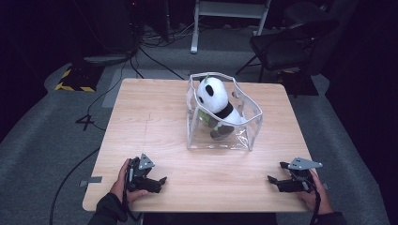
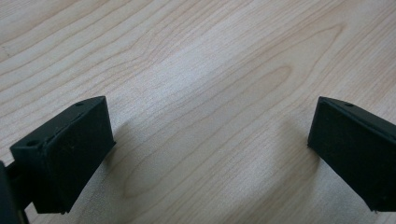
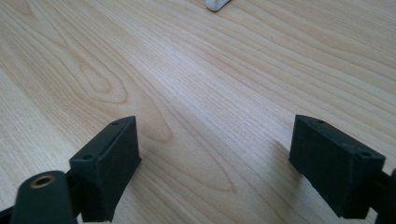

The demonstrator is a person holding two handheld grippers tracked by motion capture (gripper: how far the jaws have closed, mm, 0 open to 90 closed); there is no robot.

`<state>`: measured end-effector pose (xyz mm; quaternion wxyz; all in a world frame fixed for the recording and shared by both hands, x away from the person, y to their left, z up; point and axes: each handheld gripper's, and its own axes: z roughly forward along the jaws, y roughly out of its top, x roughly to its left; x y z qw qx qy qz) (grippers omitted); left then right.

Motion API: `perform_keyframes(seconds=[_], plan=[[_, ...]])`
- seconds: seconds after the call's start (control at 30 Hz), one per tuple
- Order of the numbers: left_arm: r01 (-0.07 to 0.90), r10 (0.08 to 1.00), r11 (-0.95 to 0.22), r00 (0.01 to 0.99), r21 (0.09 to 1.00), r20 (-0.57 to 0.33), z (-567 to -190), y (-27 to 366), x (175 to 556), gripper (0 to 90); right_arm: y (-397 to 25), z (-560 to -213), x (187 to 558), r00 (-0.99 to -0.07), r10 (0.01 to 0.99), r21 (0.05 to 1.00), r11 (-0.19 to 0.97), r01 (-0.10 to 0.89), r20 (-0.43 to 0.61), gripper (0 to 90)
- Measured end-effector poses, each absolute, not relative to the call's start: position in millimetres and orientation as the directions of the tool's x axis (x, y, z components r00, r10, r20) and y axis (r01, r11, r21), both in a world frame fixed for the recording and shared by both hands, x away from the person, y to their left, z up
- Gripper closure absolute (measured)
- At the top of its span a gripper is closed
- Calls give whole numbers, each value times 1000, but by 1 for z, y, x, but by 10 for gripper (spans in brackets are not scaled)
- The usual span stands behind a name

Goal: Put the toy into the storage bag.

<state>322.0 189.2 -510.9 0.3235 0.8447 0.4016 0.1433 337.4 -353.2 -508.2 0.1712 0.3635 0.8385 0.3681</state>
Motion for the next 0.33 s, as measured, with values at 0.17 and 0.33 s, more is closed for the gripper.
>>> perform_keyframes(seconds=[0.17, 0.33], plan=[[584, 770, -471, 638, 662, -15, -511, 189, 322, 2, -353, -508, 337, -676, 736, 741, 465, 485, -19, 151], [582, 770, -471, 638, 663, -14, -511, 189, 323, 2, -353, -508, 337, -677, 736, 741, 465, 485, -20, 151]])
